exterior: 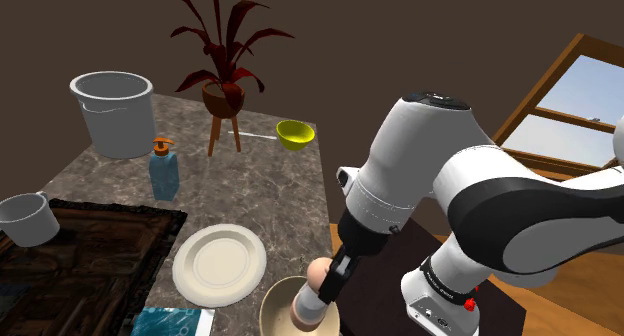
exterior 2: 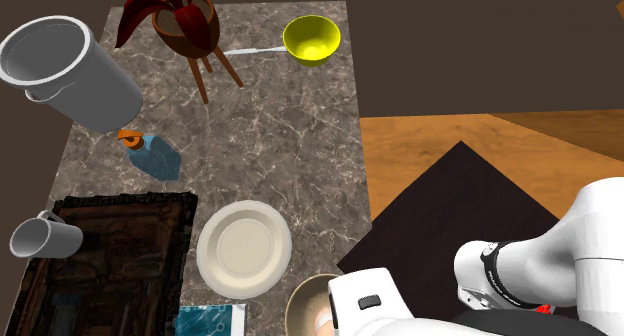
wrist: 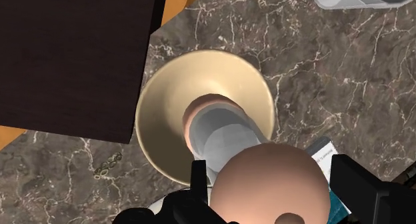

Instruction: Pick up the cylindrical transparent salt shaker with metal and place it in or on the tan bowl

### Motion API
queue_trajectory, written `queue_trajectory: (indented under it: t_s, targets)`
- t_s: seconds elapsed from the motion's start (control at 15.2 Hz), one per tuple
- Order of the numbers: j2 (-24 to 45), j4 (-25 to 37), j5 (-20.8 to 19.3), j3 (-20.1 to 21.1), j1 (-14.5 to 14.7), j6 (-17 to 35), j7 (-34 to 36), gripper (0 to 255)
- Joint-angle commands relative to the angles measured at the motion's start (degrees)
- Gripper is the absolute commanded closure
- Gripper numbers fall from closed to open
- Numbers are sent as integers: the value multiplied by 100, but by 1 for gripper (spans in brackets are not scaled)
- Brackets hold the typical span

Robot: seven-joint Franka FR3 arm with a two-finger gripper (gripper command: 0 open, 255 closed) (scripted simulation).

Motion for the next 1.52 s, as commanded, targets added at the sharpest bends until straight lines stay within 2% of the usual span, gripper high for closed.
queue_trajectory:
  t_s: [0.0,0.13,0.66,0.73,1.06,1.32,1.45]
  targets:
    - [107,-87,49,59,2,197,-30,255]
    - [213,-177,101,117,8,392,-61,255]
    - [225,-186,107,123,9,412,-64,255]
    - [225,-186,107,123,9,412,-64,0]
    - [226,-186,107,123,9,413,-63,0]
    - [-276,207,-154,-220,-44,-499,-11,0]
    - [-275,207,-155,-221,-43,-499,-10,0]
